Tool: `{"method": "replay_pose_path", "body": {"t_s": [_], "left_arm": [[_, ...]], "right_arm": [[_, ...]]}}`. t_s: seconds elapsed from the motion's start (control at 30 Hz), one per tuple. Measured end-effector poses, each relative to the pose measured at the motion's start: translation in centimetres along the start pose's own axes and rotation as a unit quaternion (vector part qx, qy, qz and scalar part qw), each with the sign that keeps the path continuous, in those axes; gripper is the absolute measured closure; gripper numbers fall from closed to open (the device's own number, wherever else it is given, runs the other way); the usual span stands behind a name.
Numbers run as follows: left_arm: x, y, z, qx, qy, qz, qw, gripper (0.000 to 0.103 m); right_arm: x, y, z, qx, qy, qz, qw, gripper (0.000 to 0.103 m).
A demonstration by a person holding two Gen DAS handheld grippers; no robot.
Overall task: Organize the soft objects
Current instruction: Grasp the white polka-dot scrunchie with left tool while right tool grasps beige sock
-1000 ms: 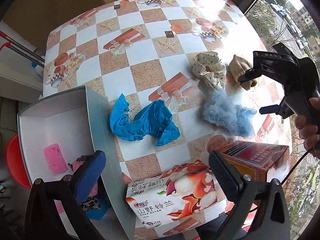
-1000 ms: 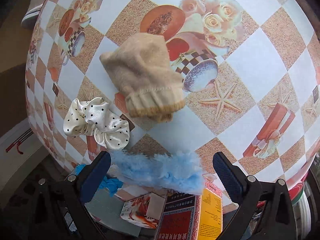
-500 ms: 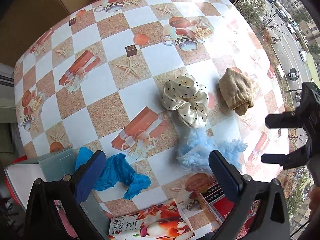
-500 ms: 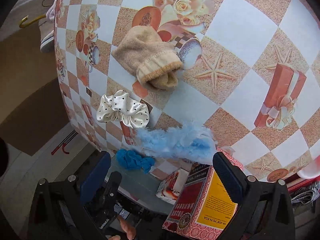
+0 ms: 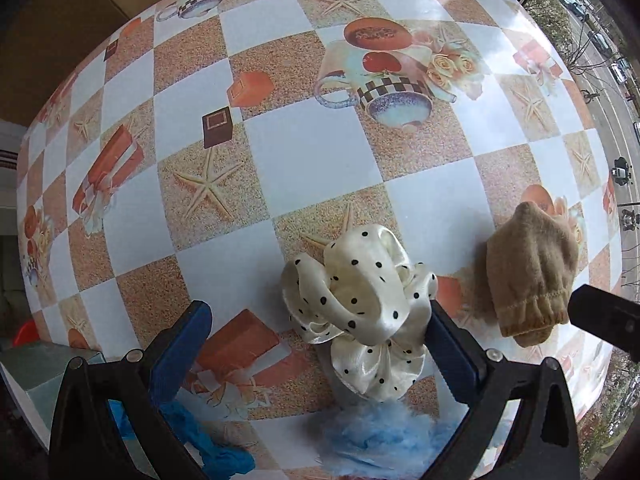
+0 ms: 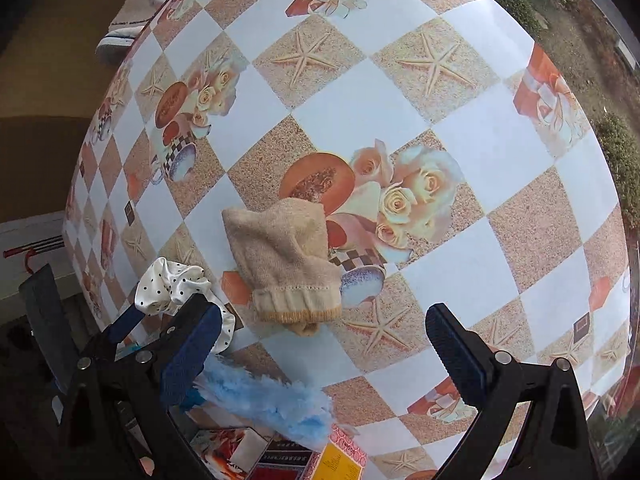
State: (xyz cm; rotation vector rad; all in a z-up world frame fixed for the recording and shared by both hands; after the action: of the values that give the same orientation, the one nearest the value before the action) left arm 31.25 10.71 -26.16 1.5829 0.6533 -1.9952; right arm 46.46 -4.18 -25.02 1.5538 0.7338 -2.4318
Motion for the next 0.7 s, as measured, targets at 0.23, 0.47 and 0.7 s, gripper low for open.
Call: {"method": "replay_pose_path", "body": {"t_s": [0.23,0.47,0.7], "left_arm": [[1.0,-1.6,-0.8,-0.036,0.000,0.009,0.9993,0.000],[2.6,-1.1,-1.1,-0.045,-0.003,0.035,0.9984,0.000],[2.3,-1.7,-2.1,-0.049,0.009,0.037,0.9981,0.000]], "right_arm": [[2.3,1.9,-1.9,0.035,0.009,0.068,0.997,0.000],[2.8,-0.5,-2.5,-0.054,0.026,0.113,0.992,0.000],[3.5,-1.2,-3.2,-0.045,0.031,0.134,0.989,0.000]]}}
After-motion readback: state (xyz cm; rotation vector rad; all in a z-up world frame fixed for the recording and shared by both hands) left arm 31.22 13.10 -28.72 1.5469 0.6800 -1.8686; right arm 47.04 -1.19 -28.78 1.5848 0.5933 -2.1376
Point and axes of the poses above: each gripper's, at about its wrist camera, not at the fingertips, and x roughly the way its jaws point, y to its right, z to its underside, the point moved 2 cm from there along x, roughly the way its jaws point, and after that the axes turned 11 degrees about -y, right-handed, at the moved point
